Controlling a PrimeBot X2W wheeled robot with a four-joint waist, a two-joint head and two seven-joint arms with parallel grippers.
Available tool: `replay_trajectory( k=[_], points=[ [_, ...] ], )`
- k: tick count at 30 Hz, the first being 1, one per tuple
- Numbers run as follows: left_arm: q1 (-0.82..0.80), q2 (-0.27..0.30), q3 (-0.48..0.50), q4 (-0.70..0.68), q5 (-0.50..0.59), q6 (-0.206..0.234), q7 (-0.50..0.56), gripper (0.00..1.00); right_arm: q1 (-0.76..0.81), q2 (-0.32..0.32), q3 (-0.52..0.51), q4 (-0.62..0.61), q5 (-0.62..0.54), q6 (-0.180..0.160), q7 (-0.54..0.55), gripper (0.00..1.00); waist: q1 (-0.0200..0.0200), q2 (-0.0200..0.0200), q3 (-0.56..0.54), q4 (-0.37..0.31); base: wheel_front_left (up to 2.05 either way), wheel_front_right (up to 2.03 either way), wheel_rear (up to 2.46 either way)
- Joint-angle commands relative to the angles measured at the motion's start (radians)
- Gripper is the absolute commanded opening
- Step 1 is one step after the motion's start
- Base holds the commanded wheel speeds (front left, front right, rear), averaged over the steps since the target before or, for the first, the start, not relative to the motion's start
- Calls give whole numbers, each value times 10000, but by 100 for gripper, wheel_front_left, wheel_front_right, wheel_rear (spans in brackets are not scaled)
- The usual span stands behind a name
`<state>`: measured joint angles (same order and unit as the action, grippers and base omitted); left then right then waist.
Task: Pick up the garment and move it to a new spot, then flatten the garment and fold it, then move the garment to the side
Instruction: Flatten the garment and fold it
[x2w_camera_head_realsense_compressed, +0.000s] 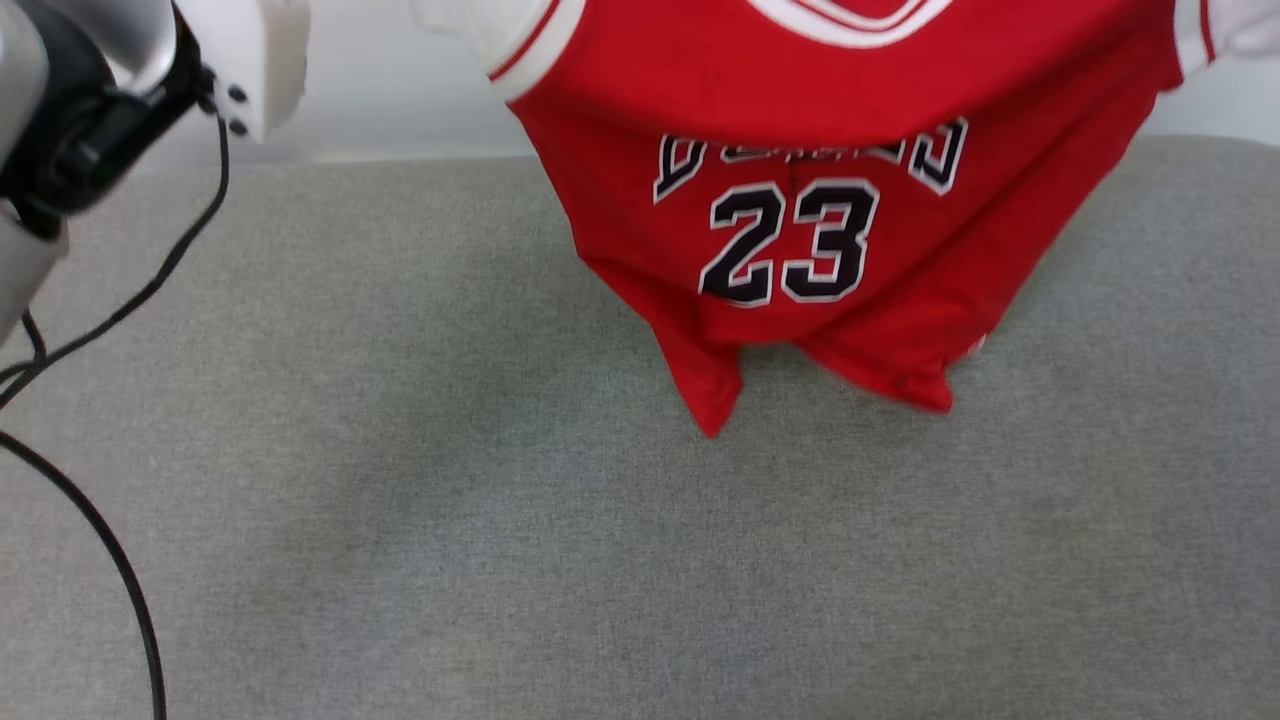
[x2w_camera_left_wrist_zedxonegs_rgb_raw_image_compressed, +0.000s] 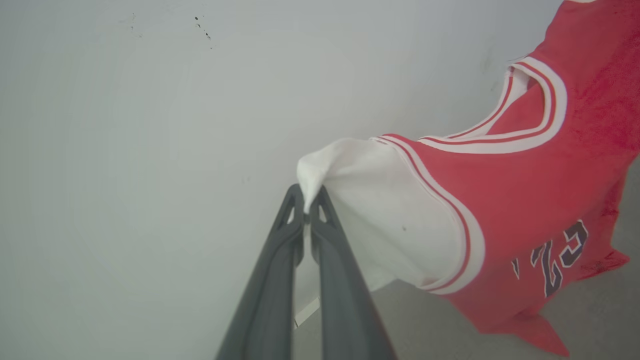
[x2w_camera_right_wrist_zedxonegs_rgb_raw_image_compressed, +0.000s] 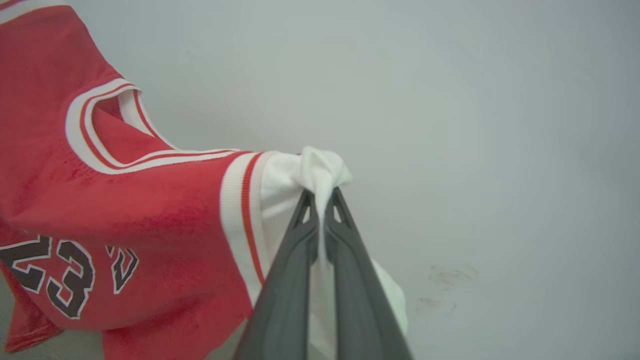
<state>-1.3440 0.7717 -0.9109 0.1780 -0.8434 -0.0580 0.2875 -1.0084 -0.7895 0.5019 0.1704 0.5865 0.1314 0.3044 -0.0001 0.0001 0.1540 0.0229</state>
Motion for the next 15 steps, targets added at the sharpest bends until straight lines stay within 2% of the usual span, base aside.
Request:
replay_trajectory(
  k=[1, 8, 15],
  points=[
    [-181, -79, 46, 106, 52, 8, -44, 0, -284, 130, -30, 49, -57, -14, 76, 0, 1, -1, 169, 37, 0, 0, 0],
    [-1729, -809, 435, 1261, 470, -58, -565, 0, -2418, 933, 45, 966, -912, -14, 411, 0, 1, -1, 1214, 103, 0, 0, 0],
    [-3585, -1395, 783, 2620, 1050, -163, -1301, 0, -4926, 1523, 338, 2291, -1760, -14, 246, 0, 1, -1, 2548, 267, 0, 0, 0]
  ],
)
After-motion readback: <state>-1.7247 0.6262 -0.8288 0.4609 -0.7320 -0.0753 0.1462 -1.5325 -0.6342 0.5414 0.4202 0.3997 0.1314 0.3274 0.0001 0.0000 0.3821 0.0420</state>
